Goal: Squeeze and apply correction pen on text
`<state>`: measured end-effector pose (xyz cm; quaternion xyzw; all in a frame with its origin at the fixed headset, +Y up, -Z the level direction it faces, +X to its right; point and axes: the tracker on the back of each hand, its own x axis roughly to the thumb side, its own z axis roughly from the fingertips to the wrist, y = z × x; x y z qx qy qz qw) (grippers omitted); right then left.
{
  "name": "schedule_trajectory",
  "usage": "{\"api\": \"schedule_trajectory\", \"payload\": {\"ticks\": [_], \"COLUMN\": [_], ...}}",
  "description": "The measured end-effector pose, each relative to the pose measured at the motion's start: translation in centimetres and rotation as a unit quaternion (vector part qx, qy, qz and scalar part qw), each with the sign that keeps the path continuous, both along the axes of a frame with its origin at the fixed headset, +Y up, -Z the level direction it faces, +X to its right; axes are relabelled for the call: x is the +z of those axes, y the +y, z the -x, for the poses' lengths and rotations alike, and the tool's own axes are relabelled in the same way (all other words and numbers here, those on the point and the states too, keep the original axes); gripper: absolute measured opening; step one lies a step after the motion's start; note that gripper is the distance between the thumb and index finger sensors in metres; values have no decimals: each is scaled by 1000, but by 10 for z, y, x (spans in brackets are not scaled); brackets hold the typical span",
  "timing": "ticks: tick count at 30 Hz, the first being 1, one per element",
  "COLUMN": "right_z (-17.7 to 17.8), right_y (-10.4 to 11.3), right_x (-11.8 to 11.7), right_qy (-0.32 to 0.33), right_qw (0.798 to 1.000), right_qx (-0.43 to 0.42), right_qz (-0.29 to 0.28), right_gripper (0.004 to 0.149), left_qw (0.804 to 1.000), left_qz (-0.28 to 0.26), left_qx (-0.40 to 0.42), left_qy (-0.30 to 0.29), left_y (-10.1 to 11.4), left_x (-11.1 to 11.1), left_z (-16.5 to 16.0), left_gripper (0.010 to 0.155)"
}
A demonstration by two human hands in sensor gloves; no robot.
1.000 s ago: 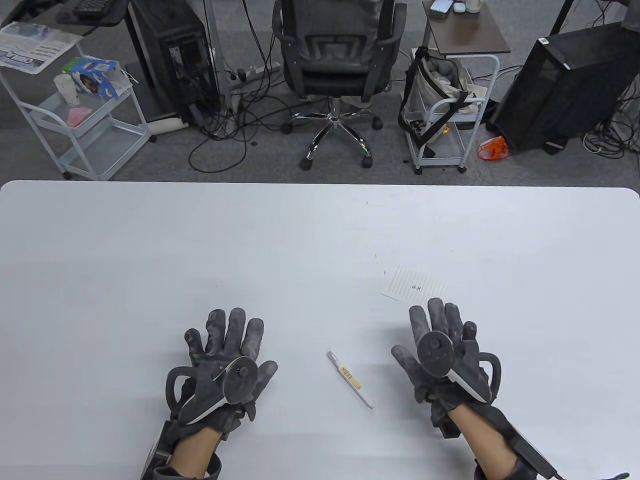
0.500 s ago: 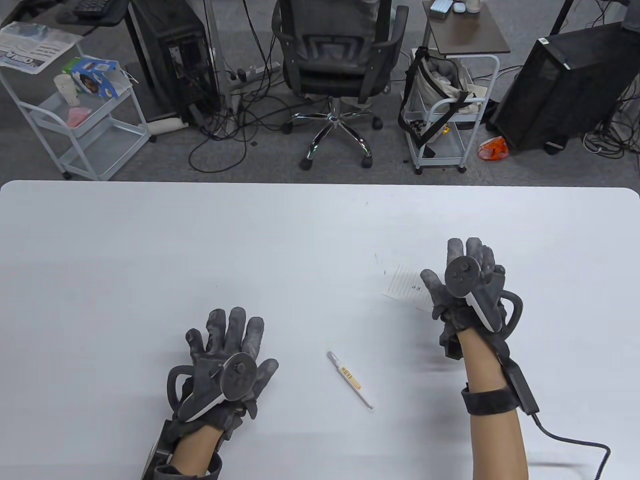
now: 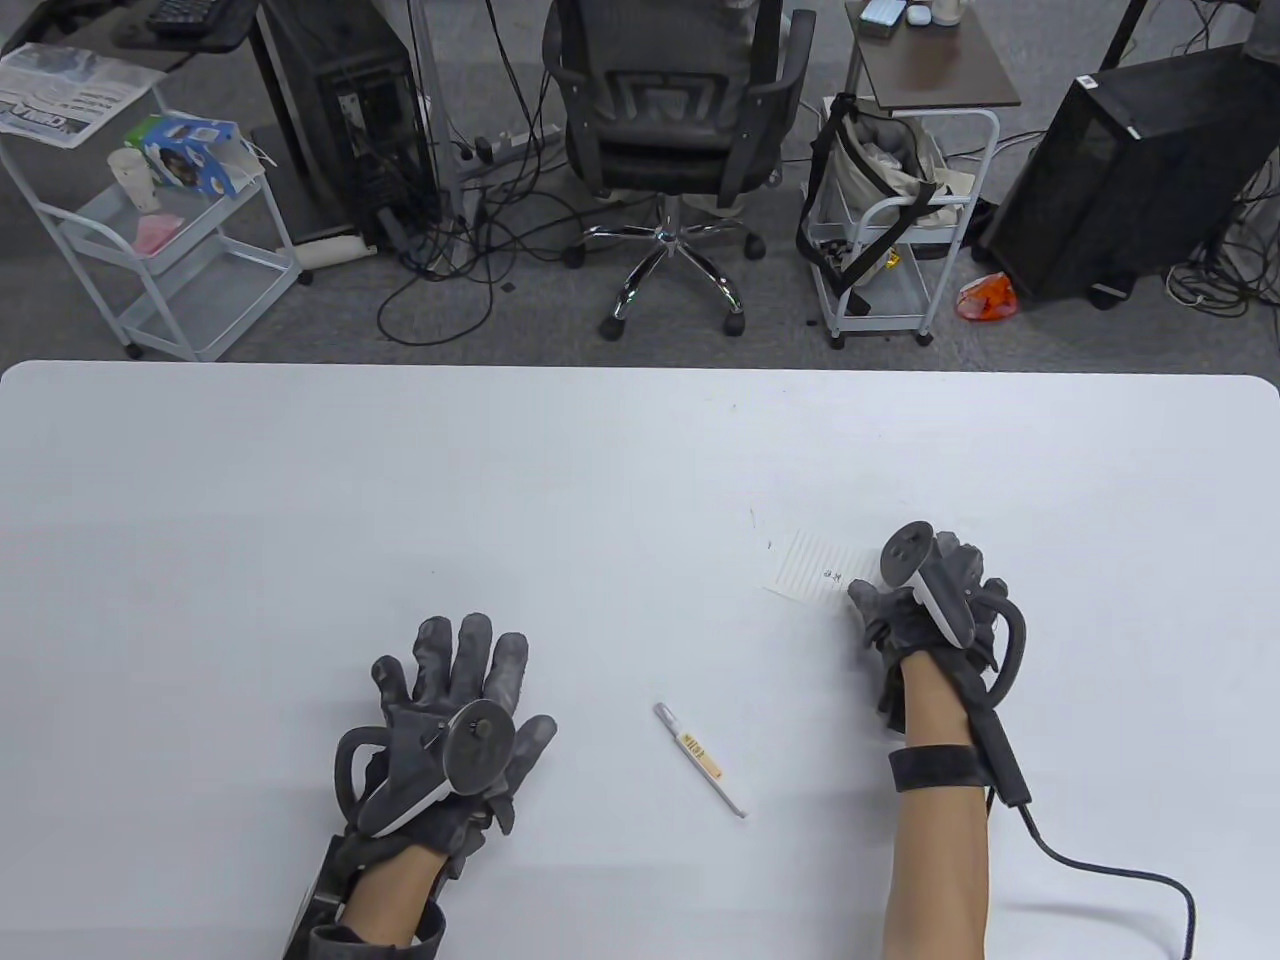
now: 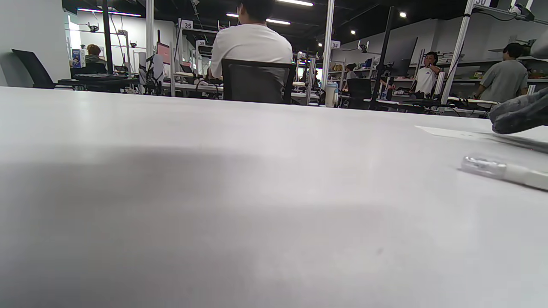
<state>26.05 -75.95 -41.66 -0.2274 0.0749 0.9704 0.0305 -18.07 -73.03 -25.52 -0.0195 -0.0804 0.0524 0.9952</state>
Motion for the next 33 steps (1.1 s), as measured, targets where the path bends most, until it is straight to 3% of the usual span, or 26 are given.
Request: {"api": "schedule_trajectory", "payload": {"ticks": [21,27,33], "right_z": [-1,0,-5], "right_y": [-10,-9,-8], "right_x": [2,4,5], "right_qy": [19,25,-7], "right_qw": [998,998,991], "right_qx": [-33,-51,-134], "right_qz": [51,38,-9], "right_gripper": [76,70,63], "left_qw": [1000,1000,1000], "left_qz": [11,11,14], "left_qx": [0,0,-1], "left_qy": [5,3,4], "left_y": [0,0,0], "left_x": [-1,-1,-2], "left_z": [2,2,2], "left_gripper": [82,82,82]}}
